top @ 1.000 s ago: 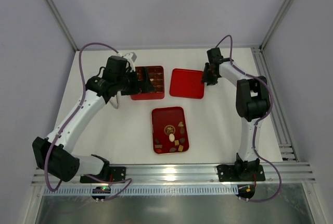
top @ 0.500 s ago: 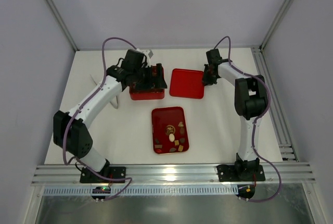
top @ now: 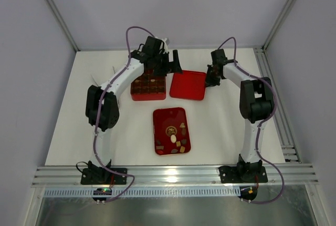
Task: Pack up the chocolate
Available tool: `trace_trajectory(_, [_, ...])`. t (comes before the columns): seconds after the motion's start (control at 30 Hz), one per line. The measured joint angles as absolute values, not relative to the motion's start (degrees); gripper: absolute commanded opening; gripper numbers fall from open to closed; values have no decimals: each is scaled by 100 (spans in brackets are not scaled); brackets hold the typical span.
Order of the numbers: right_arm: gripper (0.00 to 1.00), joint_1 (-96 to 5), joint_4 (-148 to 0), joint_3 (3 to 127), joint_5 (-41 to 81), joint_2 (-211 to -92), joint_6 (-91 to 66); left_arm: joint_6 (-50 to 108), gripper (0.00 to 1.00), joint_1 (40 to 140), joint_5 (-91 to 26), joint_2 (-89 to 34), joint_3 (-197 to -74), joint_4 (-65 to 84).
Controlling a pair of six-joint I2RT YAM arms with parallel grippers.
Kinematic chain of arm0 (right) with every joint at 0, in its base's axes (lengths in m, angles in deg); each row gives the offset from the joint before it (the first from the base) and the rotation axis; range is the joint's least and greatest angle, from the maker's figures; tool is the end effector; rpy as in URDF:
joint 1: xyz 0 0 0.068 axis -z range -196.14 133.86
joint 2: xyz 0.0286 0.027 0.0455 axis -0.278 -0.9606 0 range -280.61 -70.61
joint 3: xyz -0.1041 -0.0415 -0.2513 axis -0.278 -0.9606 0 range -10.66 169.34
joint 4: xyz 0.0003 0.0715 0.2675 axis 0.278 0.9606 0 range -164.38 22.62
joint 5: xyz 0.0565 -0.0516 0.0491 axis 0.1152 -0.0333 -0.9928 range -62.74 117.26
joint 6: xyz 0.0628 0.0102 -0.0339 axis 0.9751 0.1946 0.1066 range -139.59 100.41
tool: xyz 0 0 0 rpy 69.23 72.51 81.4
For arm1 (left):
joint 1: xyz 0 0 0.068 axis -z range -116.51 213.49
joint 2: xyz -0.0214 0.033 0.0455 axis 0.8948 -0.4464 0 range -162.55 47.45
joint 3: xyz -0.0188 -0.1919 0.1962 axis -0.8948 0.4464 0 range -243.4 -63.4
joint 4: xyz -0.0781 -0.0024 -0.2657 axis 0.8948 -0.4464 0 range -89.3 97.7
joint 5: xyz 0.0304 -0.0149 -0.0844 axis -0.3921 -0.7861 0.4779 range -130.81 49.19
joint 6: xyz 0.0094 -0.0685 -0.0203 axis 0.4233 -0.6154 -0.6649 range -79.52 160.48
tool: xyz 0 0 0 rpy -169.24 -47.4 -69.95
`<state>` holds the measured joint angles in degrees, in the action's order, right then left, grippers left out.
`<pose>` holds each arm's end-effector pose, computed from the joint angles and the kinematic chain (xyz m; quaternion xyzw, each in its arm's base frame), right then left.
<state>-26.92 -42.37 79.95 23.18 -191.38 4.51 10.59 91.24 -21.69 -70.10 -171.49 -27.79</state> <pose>0.4656 0.0929 0.1449 0.1040 0.9645 0.1050 0.2189 0.4363 -0.2517 0.2738 0.0466 0.9119 -0.3165 0.2571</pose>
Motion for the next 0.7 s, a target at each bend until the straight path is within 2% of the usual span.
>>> trace_trajectory(0.4, [4, -2244, -4882, 6727, 1861, -17739, 759, 1040, 96, 9124, -2106, -7780, -17514, -2702])
trace_trajectory(0.7, [4, -2295, -5059, 6292, 1363, -17288, 928, 906, 95, 9069, -1813, -7957, -17560, -2527])
